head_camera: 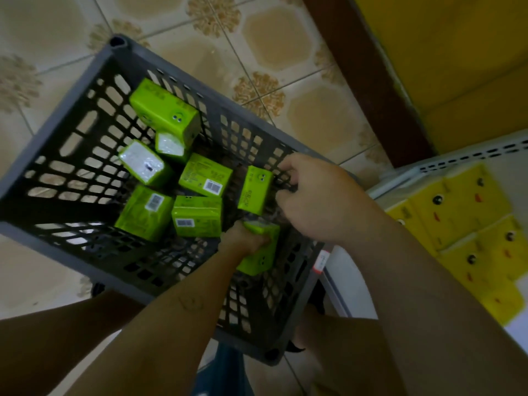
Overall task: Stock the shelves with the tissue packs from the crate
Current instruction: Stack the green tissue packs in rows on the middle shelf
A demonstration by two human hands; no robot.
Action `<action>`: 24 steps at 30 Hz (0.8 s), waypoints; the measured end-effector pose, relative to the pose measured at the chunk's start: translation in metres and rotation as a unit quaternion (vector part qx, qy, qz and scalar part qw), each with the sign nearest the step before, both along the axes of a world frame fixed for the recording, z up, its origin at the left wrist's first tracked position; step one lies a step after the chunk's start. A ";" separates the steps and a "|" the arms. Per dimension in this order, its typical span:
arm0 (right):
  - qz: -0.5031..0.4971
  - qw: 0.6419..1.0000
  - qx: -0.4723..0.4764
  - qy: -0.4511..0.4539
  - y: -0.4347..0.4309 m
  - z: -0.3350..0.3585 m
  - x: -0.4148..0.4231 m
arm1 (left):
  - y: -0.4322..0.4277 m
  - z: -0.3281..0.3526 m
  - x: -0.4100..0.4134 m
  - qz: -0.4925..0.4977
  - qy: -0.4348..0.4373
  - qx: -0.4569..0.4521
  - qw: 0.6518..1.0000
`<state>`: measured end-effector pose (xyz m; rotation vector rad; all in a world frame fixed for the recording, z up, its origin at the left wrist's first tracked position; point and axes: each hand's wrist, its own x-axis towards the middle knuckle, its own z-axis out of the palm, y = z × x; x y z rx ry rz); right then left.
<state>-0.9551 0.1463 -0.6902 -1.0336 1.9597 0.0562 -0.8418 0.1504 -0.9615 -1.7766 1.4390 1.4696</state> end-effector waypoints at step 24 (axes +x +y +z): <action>-0.309 0.830 -0.407 -0.223 0.181 0.148 0.085 | 0.088 0.392 0.108 0.253 0.441 -0.216 0.834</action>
